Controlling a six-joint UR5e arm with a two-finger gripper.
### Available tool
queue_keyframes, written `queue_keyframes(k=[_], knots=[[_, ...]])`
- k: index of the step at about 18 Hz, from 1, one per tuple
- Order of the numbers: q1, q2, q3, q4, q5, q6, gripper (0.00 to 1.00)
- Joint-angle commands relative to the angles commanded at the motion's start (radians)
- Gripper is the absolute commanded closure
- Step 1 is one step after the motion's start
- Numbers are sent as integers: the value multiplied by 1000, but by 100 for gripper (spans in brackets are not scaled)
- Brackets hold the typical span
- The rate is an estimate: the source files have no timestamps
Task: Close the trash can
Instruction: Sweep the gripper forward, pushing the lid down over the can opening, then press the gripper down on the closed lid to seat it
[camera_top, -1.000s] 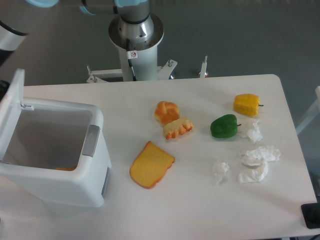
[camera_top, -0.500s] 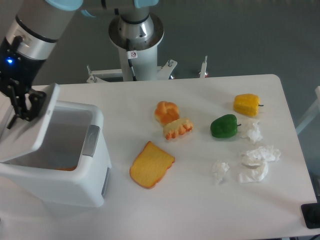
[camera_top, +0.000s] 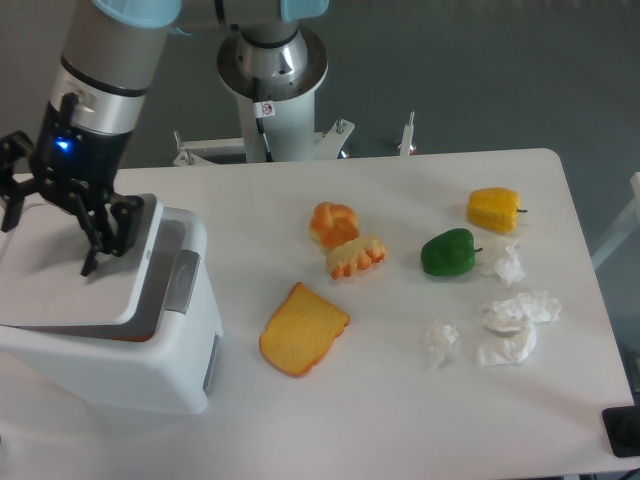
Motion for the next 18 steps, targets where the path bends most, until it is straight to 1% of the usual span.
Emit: queue_keyframes(k=[3, 18], knots=[[18, 0, -3, 2, -2, -2, 0], [23, 2, -25, 0, 3, 0, 0]])
